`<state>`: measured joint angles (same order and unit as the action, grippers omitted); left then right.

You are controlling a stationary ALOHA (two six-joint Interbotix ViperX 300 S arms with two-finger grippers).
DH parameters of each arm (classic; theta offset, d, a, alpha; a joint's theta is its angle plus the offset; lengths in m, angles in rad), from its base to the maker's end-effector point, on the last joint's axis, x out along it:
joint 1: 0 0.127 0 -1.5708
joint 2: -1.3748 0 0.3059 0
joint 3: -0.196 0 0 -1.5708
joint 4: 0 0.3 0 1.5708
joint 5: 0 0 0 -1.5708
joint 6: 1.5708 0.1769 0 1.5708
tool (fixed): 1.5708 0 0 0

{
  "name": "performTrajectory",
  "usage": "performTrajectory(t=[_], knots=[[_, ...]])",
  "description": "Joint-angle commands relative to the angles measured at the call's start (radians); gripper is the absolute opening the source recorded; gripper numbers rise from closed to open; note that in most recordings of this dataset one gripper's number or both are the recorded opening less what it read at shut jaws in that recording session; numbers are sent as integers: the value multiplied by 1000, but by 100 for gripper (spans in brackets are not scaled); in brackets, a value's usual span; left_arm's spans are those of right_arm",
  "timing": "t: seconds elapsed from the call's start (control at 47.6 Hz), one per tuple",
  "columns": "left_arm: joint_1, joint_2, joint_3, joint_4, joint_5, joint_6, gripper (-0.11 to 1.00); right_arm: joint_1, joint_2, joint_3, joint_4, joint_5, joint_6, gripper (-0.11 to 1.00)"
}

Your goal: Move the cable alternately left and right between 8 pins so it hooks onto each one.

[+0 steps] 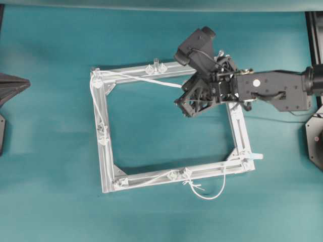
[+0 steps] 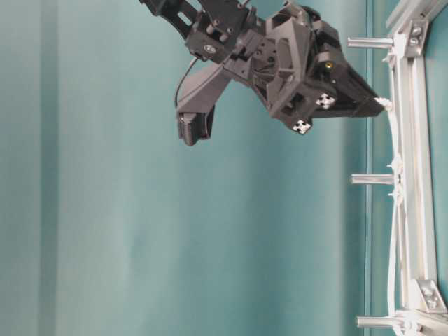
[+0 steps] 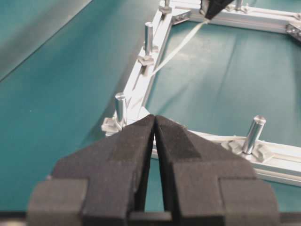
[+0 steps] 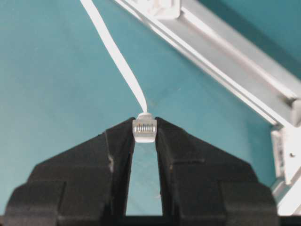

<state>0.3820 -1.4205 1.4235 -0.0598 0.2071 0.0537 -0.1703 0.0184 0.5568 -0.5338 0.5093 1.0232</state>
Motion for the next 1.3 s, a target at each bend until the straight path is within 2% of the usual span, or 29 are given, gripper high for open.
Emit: performTrajectory(t=[0.0,0.105,0.252,0.525,0.714,1.008,1.197,1.281], knots=[[5,9,-14,5,-5,-5,8,-12,-28,-5,-18,0,-17,15],[5,11,-14,5,-5,-5,8,-28,-37,18,-46,11,-41,15],[3,9,-14,5,-5,-5,8,-38,-84,69,-89,11,-35,15],[5,11,-14,5,-5,-5,8,-58,-225,183,-130,18,-35,15],[5,9,-14,5,-5,-5,8,-140,-290,270,-149,12,-46,15],[5,11,-14,5,-5,-5,8,-242,-252,279,-236,-110,-109,15],[5,11,-14,5,-5,-5,8,-259,-241,275,-337,-91,-121,15],[5,11,-14,5,-5,-5,8,-259,-256,270,-367,-81,-121,15]])
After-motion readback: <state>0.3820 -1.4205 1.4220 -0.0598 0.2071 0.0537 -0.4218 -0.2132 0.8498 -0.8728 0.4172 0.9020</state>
